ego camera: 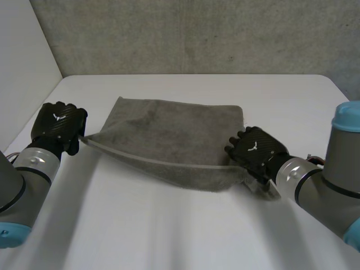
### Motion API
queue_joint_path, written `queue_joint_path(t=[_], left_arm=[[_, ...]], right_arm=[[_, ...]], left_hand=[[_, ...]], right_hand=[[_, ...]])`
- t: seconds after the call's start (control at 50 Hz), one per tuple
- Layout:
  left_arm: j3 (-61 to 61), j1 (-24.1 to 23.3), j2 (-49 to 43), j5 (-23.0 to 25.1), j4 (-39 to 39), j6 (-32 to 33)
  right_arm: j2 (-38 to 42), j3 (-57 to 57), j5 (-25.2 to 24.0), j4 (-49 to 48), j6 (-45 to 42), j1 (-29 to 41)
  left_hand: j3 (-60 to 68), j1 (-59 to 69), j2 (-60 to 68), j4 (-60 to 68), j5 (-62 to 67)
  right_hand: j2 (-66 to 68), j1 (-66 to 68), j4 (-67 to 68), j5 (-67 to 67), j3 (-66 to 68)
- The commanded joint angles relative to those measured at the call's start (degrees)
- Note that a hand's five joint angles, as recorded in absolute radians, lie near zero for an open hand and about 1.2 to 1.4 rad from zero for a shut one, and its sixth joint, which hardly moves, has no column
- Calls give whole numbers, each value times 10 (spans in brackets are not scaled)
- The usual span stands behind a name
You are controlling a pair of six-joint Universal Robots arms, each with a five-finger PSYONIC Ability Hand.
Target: Fold the towel.
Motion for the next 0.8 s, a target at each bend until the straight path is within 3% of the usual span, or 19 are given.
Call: queue_joint_path(t=[0.02, 0.3, 0.68, 0.76, 0.8], left_arm=[[-22, 0, 30, 1, 3, -1], [-28, 25, 35, -1, 1, -4], [-26, 30, 44, -1, 2, -5], [-26, 30, 46, -1, 2, -5], [-26, 30, 46, -1, 2, -5]], right_arm=[[-76, 35, -31, -3, 135, -25], [-90, 100, -37, -31, 327, -110], [41, 91, -49, -56, 394, -102], [57, 75, -47, -61, 395, -97], [60, 67, -41, -66, 396, -88]], left_hand=[[-88, -67, -72, -75, -185], [-88, -67, -72, -75, -185], [-88, -67, -72, -75, -185], [-88, -67, -72, -75, -185], [-88, -67, -72, -75, -185]], right_hand=[[-38, -27, -42, -21, -35], [38, 48, 34, 55, 41], [159, 170, 155, 176, 162], [281, 292, 278, 298, 284], [486, 496, 482, 503, 489]])
